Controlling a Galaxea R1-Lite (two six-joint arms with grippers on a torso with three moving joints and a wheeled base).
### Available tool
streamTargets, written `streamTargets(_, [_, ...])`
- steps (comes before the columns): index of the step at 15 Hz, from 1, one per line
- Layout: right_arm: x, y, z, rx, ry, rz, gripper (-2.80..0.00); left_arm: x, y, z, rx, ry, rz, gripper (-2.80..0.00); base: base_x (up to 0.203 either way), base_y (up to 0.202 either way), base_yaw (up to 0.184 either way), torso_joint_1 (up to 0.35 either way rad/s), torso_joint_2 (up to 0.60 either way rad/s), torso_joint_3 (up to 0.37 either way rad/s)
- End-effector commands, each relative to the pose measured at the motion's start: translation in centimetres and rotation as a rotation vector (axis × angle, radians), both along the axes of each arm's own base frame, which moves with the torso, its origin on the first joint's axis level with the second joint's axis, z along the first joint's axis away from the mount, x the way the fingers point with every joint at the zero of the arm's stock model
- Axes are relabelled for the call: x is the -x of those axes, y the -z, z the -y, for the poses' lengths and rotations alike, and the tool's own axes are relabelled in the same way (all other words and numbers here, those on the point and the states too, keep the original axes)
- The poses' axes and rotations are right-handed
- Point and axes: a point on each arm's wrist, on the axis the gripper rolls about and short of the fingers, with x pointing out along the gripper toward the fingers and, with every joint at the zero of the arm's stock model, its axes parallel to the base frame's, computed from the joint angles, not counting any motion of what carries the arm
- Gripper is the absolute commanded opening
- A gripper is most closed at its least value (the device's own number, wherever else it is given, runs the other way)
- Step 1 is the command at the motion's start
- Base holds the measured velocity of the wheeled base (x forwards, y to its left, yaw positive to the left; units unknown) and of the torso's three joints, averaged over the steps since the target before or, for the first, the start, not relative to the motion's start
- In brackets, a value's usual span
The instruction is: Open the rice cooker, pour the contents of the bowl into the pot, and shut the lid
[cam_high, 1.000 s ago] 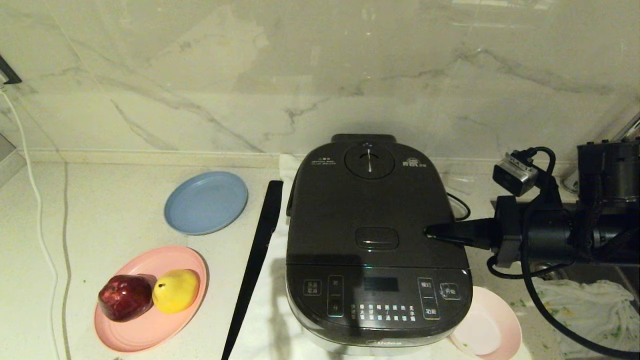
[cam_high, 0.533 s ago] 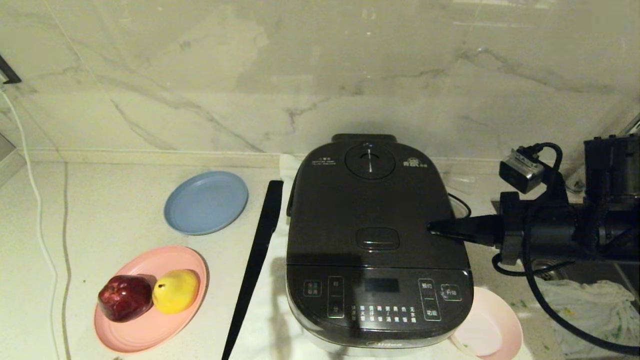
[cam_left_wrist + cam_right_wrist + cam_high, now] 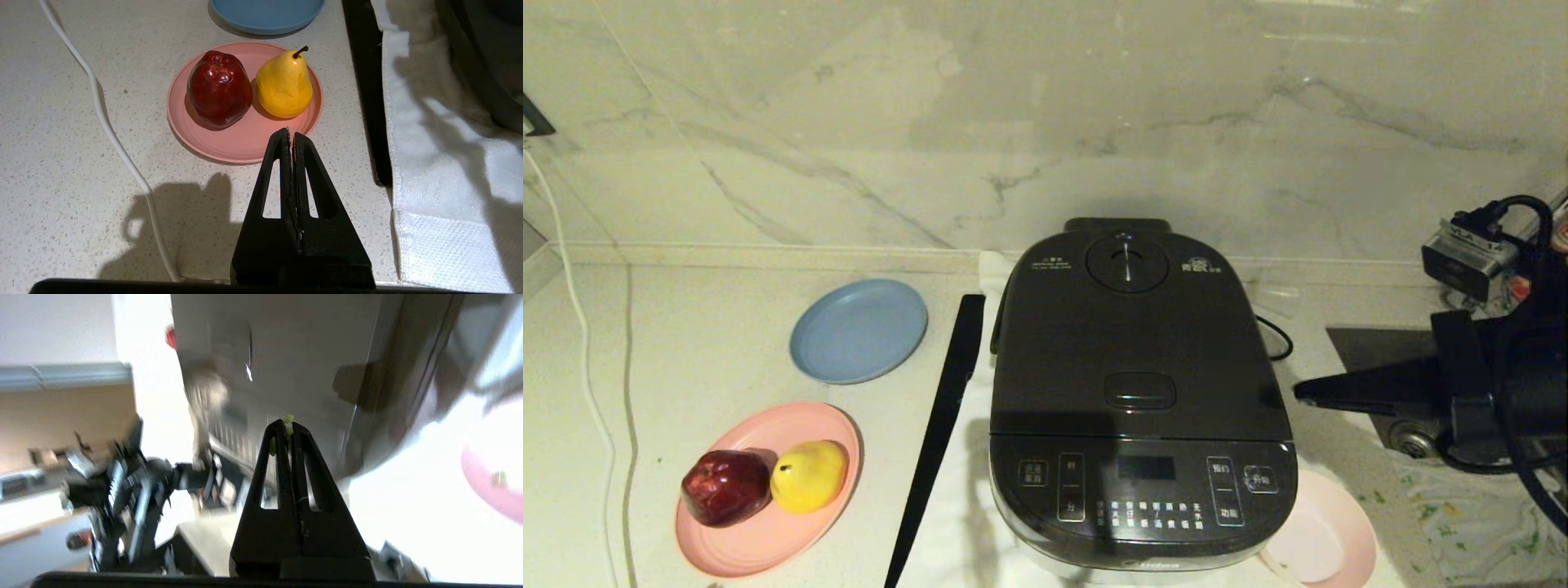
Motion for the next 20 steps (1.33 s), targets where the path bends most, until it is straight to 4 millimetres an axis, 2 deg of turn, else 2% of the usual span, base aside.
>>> streamTargets(1, [1.9,-0.4,-0.1,0.038,-0.001,-0.004,-2.80,0.0,0.0,0.0,0.000,0.001,0.001,-2.80,0.000,0.000,0.000,0.000,0.00,0.000])
streamTargets(5, [3.1,1.1,-1.7,0.128,-0.032,-0.039,-2.80,0.0,0.0,0.0,0.000,0.000,0.001,-2.80,0.000,0.000,0.000,0.000,0.00,0.000])
streamTargets(9, [2.1,3.0,-2.9,0.214,0.001,-0.076,-2.80,0.0,0.0,0.0,0.000,0.002,0.002,-2.80,0.000,0.000,0.000,0.000,0.00,0.000])
streamTargets(15, [1.7,2.8,-4.5,0.220,-0.051,-0.073,-2.80,0.0,0.0,0.0,0.000,0.000,0.002,-2.80,0.000,0.000,0.000,0.000,0.00,0.000])
streamTargets(20, [0.9,2.6,-5.1,0.218,-0.049,-0.072,-2.80,0.0,0.0,0.0,-0.001,0.001,0.001,-2.80,0.000,0.000,0.000,0.000,0.00,0.000])
